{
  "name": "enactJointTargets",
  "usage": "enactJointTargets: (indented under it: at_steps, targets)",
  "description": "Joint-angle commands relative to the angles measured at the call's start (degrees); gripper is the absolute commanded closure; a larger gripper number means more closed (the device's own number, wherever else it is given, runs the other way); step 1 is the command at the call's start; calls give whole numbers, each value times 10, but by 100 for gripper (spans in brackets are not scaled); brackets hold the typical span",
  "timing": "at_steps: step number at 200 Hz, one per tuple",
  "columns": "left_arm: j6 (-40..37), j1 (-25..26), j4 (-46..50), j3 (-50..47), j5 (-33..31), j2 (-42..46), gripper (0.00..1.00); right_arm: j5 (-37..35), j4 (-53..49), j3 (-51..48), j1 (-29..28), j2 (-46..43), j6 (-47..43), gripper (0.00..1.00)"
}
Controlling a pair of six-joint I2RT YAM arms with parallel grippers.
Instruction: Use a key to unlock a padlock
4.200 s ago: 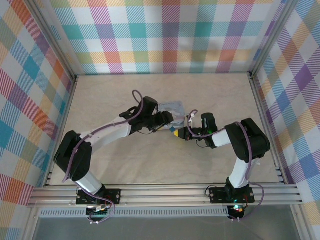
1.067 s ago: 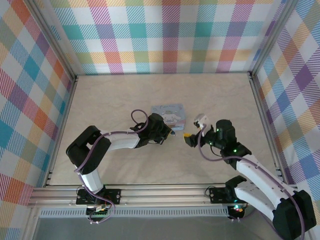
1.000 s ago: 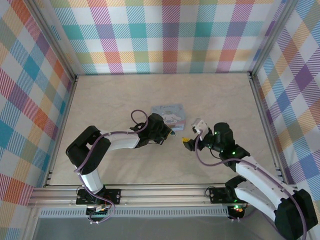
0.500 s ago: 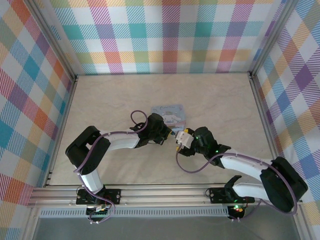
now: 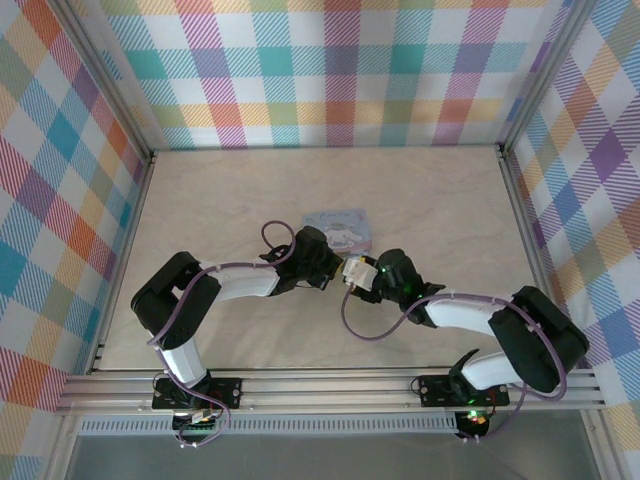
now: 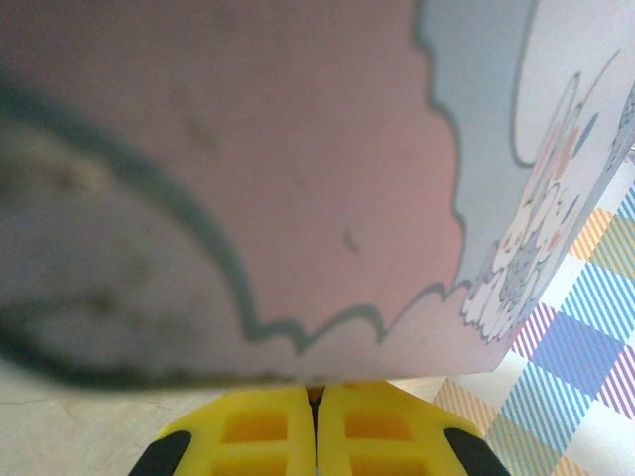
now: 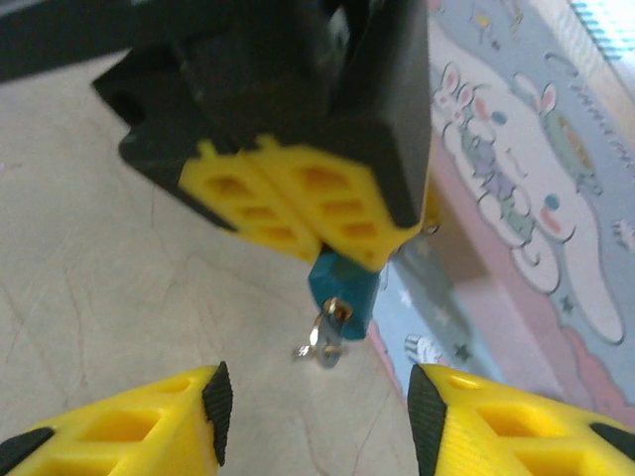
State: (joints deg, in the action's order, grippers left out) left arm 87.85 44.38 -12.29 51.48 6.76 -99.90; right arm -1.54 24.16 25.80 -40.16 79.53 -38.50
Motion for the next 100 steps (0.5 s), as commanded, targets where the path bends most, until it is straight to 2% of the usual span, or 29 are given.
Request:
enactJointTargets:
  at_steps: [1, 100]
  targets:
    - [4, 5, -1, 10, 14, 16, 100, 8, 33, 19, -3, 16, -13, 51]
    - [4, 4, -3, 11, 16, 17, 100, -5, 33, 38, -4, 46, -23, 82]
